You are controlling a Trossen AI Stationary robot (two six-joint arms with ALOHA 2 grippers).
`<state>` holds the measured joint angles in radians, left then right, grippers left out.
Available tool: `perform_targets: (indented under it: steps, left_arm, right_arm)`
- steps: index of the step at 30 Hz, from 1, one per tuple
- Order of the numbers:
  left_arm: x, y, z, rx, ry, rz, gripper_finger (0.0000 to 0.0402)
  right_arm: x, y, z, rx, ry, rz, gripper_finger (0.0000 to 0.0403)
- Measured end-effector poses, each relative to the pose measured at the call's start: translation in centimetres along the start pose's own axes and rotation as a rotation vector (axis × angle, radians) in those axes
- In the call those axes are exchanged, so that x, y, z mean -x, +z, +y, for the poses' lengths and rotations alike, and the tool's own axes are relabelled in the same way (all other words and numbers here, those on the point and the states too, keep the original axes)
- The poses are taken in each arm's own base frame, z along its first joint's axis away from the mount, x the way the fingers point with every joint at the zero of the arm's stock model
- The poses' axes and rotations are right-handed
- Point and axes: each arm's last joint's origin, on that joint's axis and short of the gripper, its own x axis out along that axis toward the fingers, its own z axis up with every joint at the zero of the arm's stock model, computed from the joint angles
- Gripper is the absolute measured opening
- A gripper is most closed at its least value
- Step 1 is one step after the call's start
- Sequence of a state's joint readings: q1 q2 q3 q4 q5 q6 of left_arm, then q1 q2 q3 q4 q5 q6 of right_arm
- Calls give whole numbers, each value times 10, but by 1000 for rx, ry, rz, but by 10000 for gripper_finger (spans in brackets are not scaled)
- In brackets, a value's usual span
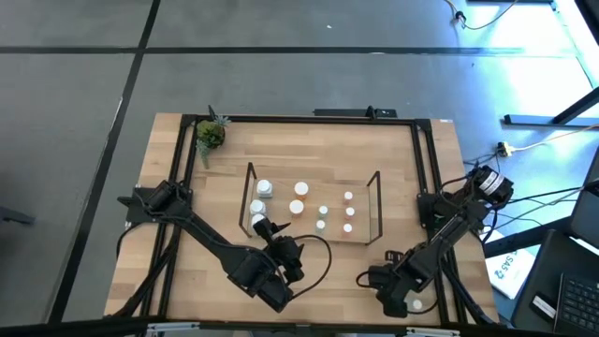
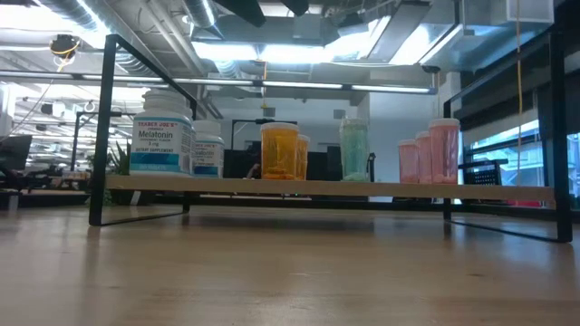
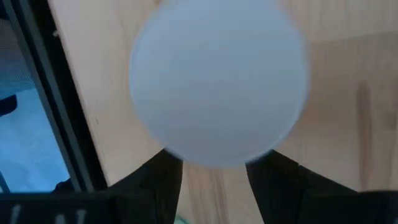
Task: Pick and place medicine bottles onto shelf by color
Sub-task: Put the orange pill bottle on the shelf aligned with the other orange pill bottle
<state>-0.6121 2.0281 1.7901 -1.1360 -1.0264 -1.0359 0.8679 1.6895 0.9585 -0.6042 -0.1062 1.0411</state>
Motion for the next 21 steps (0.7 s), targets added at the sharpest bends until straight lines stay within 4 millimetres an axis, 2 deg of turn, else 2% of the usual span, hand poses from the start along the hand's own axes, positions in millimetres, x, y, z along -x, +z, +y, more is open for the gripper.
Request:
perform_targets:
  steps: [6,16,21]
  left_arm:
    - [0,0,0,-41,-2,-1,326]
    - [0,5,-7,-126,-44,-33,326]
    - [-2,13,-14,-170,-84,-79,326]
  right_arm:
    - [12,-3,-1,-50,-7,-32,172]
    - [64,-33,-1,-100,9,-270,172]
    - [85,-40,-4,-73,38,-394,172]
